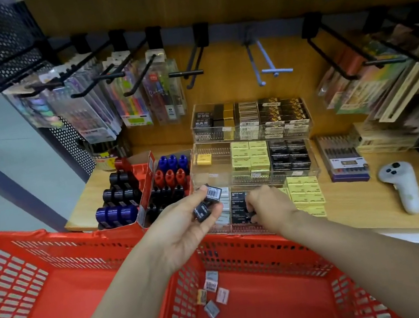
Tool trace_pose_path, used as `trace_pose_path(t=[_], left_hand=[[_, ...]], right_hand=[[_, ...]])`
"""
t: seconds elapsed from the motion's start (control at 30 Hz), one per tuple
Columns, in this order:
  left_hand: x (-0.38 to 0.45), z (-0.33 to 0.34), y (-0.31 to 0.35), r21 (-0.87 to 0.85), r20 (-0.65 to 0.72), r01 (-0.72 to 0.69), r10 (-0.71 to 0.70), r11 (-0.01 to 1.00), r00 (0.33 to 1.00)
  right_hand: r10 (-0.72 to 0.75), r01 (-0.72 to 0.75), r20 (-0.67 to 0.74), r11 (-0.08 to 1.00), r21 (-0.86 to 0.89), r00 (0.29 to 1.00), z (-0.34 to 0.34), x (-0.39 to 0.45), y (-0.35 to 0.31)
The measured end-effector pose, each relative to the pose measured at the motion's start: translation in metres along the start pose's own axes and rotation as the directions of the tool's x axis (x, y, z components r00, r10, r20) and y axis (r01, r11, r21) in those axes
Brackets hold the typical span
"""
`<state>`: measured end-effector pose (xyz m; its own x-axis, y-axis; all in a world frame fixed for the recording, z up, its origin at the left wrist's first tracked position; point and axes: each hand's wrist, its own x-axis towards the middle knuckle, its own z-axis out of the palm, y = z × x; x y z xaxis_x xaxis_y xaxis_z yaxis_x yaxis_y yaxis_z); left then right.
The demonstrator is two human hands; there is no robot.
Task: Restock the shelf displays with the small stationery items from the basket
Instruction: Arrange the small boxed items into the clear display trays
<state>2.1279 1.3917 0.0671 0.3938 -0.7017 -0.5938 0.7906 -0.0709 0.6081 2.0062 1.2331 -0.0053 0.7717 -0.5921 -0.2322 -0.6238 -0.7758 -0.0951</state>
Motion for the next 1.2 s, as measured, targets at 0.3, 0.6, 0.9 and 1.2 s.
trace_pose_path(t=[0.3,0.6,0.9,1.2], left_hand=[[0.005,-0.007,-0.003,0.042,-0.034,0.009,-0.008,0.999,0.999],[0.002,0.006,-0.010,0.078,-0.078,0.019,-0.012,0.997,0.997],[-0.004,0.017,-0.015,0.081,-0.070,0.019,-0.014,0.997,0.997],[-0.001,0.035,-0.025,0.059,0.022,0.059,-0.061,0.996,0.998]], right_hand=[[0.014,-0.016,0.014,0.992,0.123,1.000,0.000,0.007,0.003],[-0.097,0.175,-0.369,0.968,0.182,0.924,-0.036,-0.024,0.040],[-0.208,0.218,-0.237,0.976,0.017,0.949,-0.013,-0.038,0.058],[0.066,0.081,-0.139,0.540,0.837,0.988,-0.083,-0.061,0.058]])
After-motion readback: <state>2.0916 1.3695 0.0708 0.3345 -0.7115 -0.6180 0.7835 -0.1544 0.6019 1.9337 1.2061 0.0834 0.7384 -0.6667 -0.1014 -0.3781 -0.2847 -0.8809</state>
